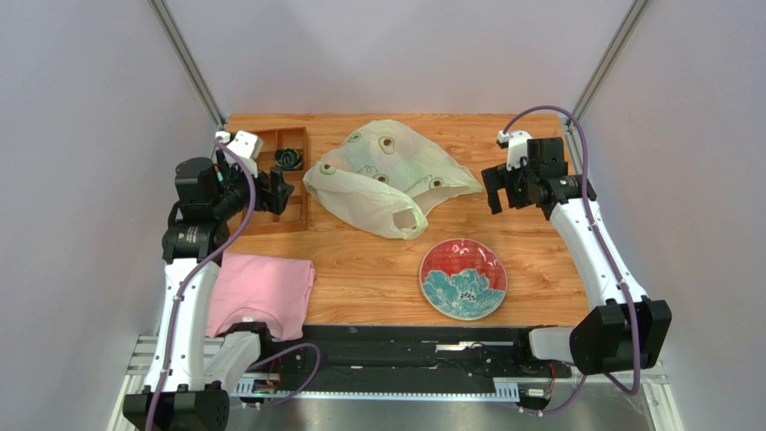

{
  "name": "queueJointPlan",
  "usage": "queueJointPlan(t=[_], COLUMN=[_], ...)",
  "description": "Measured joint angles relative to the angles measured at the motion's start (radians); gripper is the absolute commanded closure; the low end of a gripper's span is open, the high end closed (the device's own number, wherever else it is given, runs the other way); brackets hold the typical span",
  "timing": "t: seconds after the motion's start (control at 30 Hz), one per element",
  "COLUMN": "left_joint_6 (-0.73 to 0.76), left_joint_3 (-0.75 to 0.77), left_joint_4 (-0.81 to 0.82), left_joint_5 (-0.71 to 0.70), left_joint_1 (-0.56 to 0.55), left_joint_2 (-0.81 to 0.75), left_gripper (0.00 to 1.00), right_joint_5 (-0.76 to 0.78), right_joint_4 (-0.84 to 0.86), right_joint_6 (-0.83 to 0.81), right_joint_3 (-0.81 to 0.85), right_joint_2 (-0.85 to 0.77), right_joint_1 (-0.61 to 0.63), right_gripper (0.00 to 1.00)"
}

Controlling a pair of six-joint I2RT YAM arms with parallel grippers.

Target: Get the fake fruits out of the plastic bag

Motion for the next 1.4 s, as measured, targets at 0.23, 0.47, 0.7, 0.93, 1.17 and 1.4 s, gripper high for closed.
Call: queueJointPlan(t=[0.23,0.47,0.7,0.93,1.17,1.4], left_joint_6=[-0.024,-0.06,-0.035,-0.102,-0.285,-0.457], left_joint_3=[0.019,0.172,0.226,0.24,0.265,0.414], left_joint_4=[-0.017,-0.07,-0.127,-0.12,0.02,0.078], left_joint_5=[0.051,0.149,0.226,0.348,0.399,0.272], left_joint_1=[-0.008,-0.148,-0.389,-0.547,-0.646,-0.709], left_joint_2=[0.024,0.143,0.26,0.435,0.636,0.827], left_gripper=[0.01,0.01,0.04,0.04,0.01,0.09], right_joint_5=[-0.053,-0.084,-0.11,-0.208,-0.262,-0.268], right_joint_4=[-0.04,-0.034,-0.006,-0.001,0.029,0.067], right_joint_6=[-0.021,-0.025,-0.027,-0.066,-0.089,-0.065], right_joint_3=[0.062,0.33,0.338,0.291,0.307,0.336], right_joint_2=[0.016,0.154,0.237,0.33,0.5,0.584], right_joint_1=[0.0,0.0,0.0,0.0,0.0,0.005], right_gripper=[0.0,0.03,0.03,0.02,0.03,0.23])
